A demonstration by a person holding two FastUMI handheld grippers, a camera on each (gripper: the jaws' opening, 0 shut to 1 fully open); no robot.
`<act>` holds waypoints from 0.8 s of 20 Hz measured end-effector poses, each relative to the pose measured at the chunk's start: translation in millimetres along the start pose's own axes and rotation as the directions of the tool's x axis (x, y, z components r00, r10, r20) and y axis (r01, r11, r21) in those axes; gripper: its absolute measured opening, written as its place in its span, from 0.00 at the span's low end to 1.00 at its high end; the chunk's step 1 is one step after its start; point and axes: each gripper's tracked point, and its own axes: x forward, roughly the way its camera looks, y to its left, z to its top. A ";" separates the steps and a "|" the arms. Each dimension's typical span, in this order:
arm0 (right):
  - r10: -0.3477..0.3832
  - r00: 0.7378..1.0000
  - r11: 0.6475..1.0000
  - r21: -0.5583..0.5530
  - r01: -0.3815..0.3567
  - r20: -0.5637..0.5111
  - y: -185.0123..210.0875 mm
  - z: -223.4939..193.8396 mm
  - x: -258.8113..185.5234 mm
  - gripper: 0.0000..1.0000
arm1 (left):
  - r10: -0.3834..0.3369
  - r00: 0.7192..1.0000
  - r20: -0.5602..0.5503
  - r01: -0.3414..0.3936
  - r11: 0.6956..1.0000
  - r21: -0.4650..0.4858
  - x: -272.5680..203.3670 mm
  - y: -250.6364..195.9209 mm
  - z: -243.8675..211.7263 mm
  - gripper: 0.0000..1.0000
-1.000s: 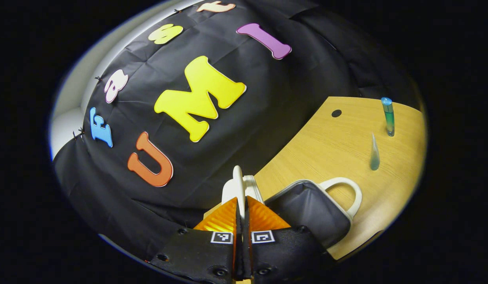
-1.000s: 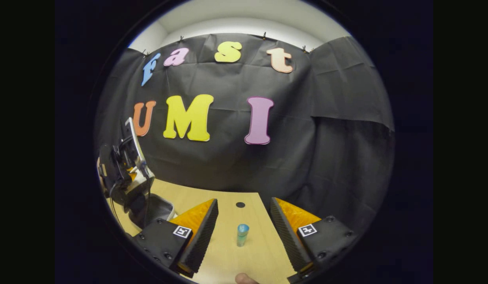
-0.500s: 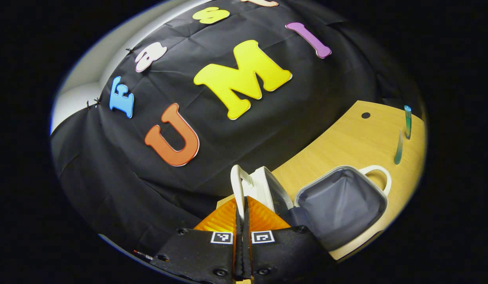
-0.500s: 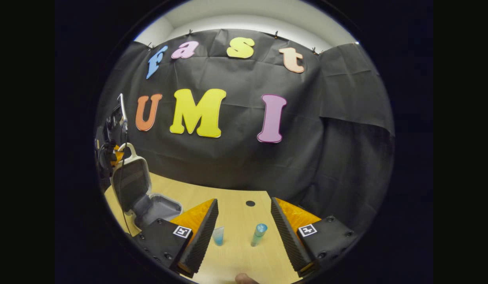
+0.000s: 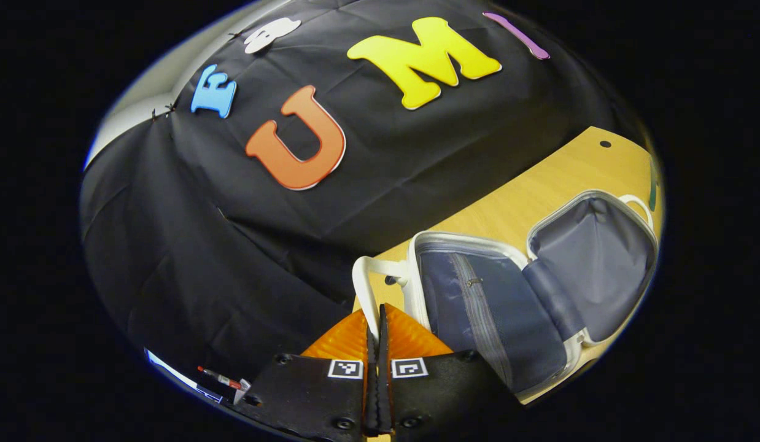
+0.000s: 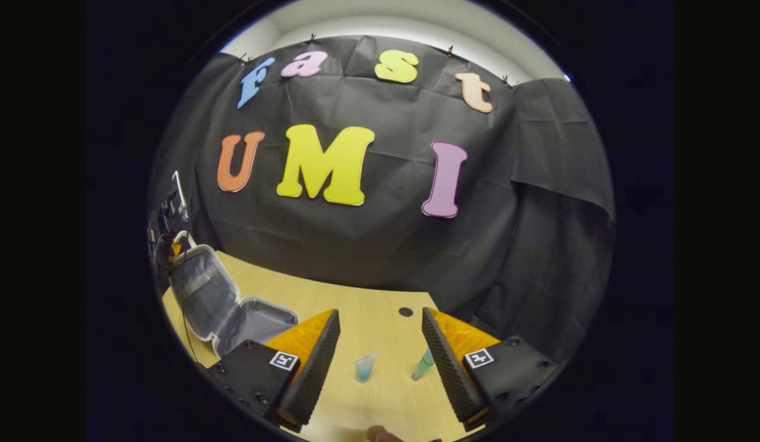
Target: First open the suitcase, pack the skin care products into it, and then close the suitcase.
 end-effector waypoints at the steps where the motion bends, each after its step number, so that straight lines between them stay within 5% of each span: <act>1: -0.002 1.000 1.000 -0.003 0.002 -0.006 3.5 -3.0 -1.1 0.80 | -0.012 1.000 -0.015 0.012 1.000 -0.010 9.0 1.5 -14.0 0.03; 16: -0.049 0.993 0.998 -0.035 0.045 -0.103 13.2 -36.8 -20.8 0.80 | -0.255 0.940 -0.226 0.200 0.950 -0.241 62.7 -35.9 -162.4 0.03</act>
